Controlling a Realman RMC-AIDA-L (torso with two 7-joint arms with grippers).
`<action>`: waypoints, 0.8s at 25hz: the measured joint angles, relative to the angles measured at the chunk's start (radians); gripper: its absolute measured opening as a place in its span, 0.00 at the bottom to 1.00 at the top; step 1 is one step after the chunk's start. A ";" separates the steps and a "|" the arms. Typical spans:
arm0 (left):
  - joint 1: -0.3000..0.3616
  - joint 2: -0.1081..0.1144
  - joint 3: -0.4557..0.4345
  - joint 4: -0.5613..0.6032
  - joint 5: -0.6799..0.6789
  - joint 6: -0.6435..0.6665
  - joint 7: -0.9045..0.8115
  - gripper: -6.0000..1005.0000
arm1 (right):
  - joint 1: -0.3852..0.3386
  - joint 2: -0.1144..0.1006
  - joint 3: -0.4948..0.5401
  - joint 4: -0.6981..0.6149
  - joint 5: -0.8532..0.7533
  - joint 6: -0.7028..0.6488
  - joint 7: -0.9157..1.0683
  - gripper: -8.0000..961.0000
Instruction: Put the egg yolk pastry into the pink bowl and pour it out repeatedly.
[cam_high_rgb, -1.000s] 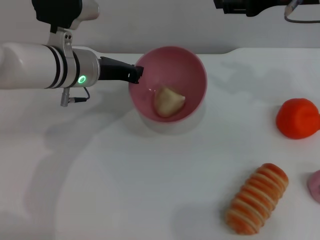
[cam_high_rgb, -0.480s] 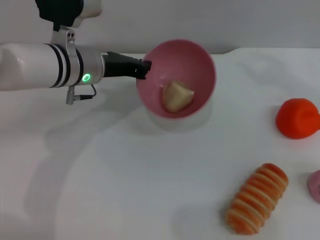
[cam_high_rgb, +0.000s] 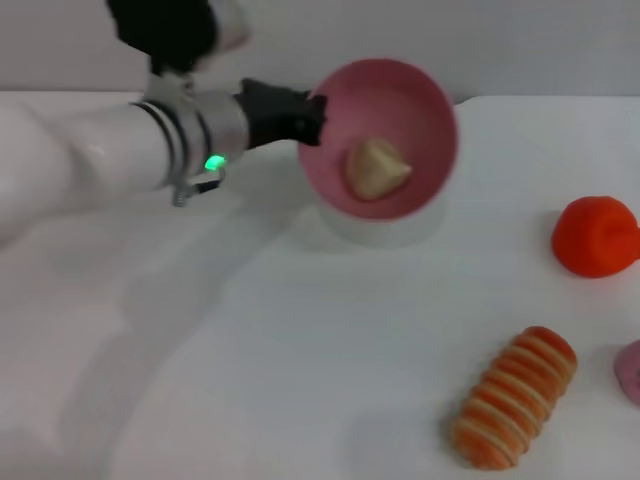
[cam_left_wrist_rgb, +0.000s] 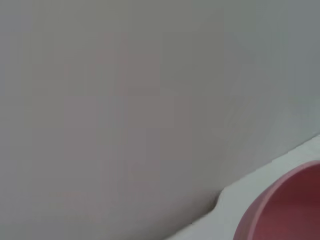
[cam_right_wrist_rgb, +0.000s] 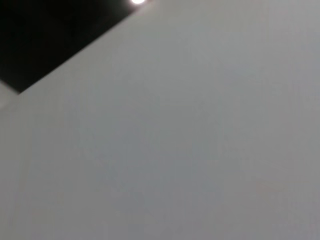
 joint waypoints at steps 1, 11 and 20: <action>0.010 0.000 0.057 0.020 -0.009 -0.054 0.017 0.05 | -0.003 0.000 0.010 0.005 0.004 -0.006 0.001 0.59; 0.044 -0.006 0.619 0.021 0.022 -0.877 0.148 0.05 | -0.013 -0.001 0.029 -0.015 0.015 -0.020 0.052 0.59; 0.099 -0.009 0.809 -0.070 0.133 -1.308 0.109 0.05 | -0.010 -0.003 0.020 -0.059 0.018 -0.016 0.077 0.59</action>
